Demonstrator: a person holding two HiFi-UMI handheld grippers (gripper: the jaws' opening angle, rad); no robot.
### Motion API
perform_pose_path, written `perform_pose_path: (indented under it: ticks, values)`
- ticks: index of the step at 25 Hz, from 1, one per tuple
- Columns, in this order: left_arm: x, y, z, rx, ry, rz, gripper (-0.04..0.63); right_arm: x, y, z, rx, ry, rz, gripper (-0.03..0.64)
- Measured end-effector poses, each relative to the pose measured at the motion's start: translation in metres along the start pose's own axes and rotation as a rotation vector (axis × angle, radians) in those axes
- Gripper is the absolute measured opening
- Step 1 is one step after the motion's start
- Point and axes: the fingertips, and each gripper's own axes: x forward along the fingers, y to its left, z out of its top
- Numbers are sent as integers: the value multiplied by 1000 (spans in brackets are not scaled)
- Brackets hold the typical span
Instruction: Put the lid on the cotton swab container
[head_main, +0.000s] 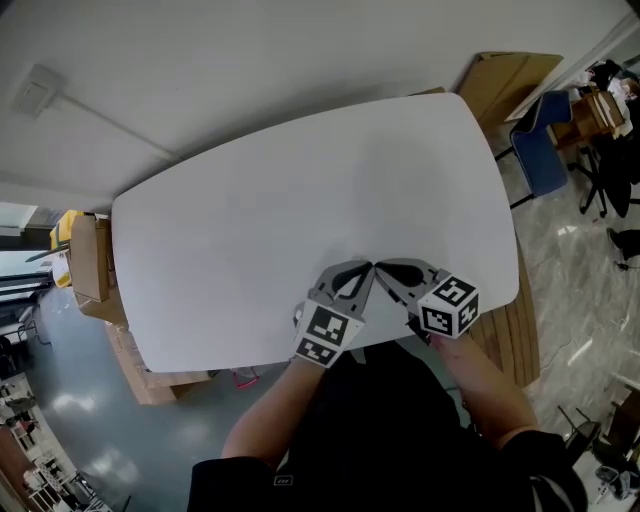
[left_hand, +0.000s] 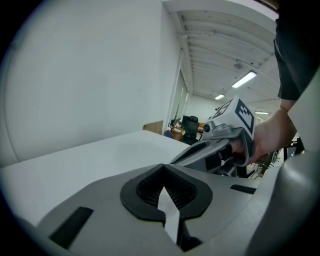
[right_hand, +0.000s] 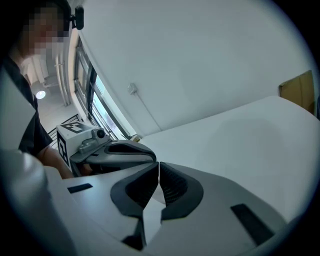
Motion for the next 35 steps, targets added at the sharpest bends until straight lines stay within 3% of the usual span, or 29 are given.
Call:
perform_pose_path:
  ticks: [5,15,20,25,32,35]
  values:
    - [-25,-3,25,30,-34,13,9,-14,32,20,-67,-37,21,17]
    - [-94,-3,65,-4,-124,54,9,-54,75,78,-145,-198,77,17]
    - [-130,2,91,-55,-208,74,9,-76,97,110,-208,-268,91,15]
    - [-165,5,123,-51,-291,95,9,-94,129,141,-254,-328,141,15]
    - [-200,4,142,-57,-325,112,11,-112,164,177,-340,-419,168,15]
    - [-216,0,151,-24,-331,129,9,-118,167,187,-362,-437,161,15]
